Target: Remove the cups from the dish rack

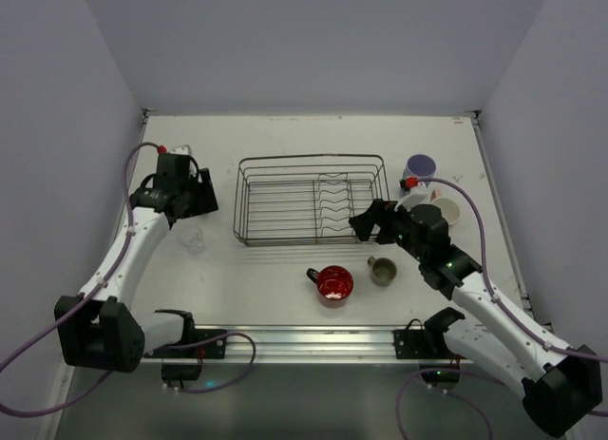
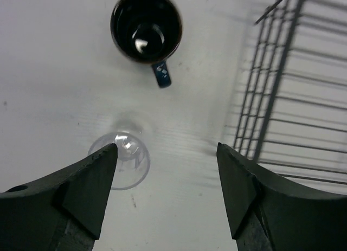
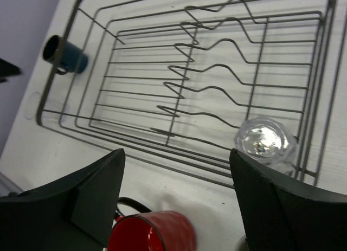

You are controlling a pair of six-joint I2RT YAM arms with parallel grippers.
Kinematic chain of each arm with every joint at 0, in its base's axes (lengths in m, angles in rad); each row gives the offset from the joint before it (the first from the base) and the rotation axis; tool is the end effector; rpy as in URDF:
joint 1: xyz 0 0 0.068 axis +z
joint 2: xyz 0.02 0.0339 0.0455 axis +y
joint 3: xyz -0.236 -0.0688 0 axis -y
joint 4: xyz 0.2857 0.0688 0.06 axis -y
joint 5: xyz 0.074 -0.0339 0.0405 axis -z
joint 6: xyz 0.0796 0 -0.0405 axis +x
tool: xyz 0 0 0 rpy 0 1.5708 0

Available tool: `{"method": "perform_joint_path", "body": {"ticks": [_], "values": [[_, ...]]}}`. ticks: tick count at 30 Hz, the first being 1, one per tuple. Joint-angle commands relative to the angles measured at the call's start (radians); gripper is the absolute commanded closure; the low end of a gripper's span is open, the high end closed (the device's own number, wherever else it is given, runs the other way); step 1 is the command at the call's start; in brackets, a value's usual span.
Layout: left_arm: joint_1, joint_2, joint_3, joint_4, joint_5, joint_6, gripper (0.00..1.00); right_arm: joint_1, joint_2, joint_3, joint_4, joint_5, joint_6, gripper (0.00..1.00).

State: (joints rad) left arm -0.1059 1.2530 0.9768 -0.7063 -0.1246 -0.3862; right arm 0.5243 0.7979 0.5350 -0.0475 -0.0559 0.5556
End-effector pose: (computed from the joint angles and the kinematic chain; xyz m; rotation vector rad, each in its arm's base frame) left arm 0.3216 -0.0242 0.1902 -0.4026 2.5100 -0.0338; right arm 0.2513 0.1504 0.2193 -0.0093 1.9589 0.7814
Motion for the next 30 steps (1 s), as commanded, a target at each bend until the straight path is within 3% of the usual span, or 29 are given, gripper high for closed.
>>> {"method": "perform_joint_path", "body": {"ticks": [1,6,9,16,20,30], "values": [[-0.003,-0.134,0.092,0.056,0.069,-0.014,0.22,0.0,0.046,0.074,-0.095,0.169,-0.055,0.22],[-0.011,-0.329,0.042,0.212,0.225,-0.022,0.22,0.0,0.112,0.146,-0.199,0.252,-0.062,0.36],[-0.02,-0.42,-0.038,0.319,0.424,-0.037,0.21,0.003,0.176,0.206,-0.282,0.297,-0.068,0.37],[-0.043,-0.572,-0.233,0.442,0.634,-0.007,0.21,0.017,0.311,0.331,-0.411,0.367,-0.06,0.38],[-0.054,-0.644,-0.283,0.444,0.674,0.041,0.21,0.028,0.38,0.398,-0.479,0.409,-0.052,0.37],[-0.153,-0.714,-0.306,0.429,0.603,0.073,0.2,0.075,0.564,0.499,-0.558,0.468,-0.016,0.35]]}}
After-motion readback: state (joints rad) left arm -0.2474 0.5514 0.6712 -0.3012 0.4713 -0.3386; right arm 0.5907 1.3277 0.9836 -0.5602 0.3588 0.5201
